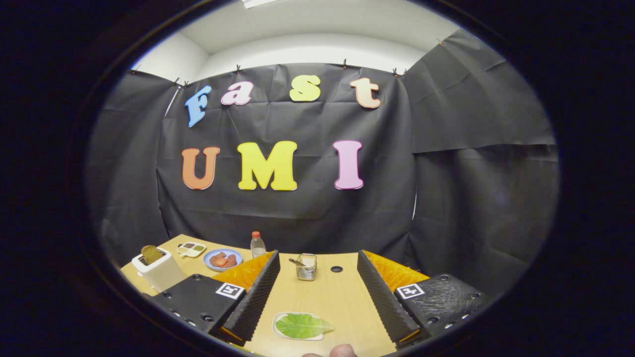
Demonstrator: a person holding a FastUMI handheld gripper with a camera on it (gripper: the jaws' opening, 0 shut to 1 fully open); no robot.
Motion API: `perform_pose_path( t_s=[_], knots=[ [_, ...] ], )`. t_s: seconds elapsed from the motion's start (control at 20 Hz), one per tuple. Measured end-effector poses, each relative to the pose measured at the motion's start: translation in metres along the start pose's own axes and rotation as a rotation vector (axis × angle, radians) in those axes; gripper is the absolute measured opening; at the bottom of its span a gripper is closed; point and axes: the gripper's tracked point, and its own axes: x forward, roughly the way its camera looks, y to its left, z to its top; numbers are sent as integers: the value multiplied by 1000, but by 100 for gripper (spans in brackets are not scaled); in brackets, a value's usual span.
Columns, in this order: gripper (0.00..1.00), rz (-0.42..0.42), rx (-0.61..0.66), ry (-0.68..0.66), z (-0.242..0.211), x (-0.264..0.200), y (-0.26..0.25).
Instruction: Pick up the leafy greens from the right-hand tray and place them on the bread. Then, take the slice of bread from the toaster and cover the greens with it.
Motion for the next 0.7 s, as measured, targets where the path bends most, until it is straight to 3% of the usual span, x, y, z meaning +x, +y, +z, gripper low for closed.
perform_pose_path(
  t_s=[0.4, 0.7],
  knots=[
    [95, 1, -3, 36, -26, 9, -16],
    [95, 33, -28, 177, -105, 23, -21]
  ],
)
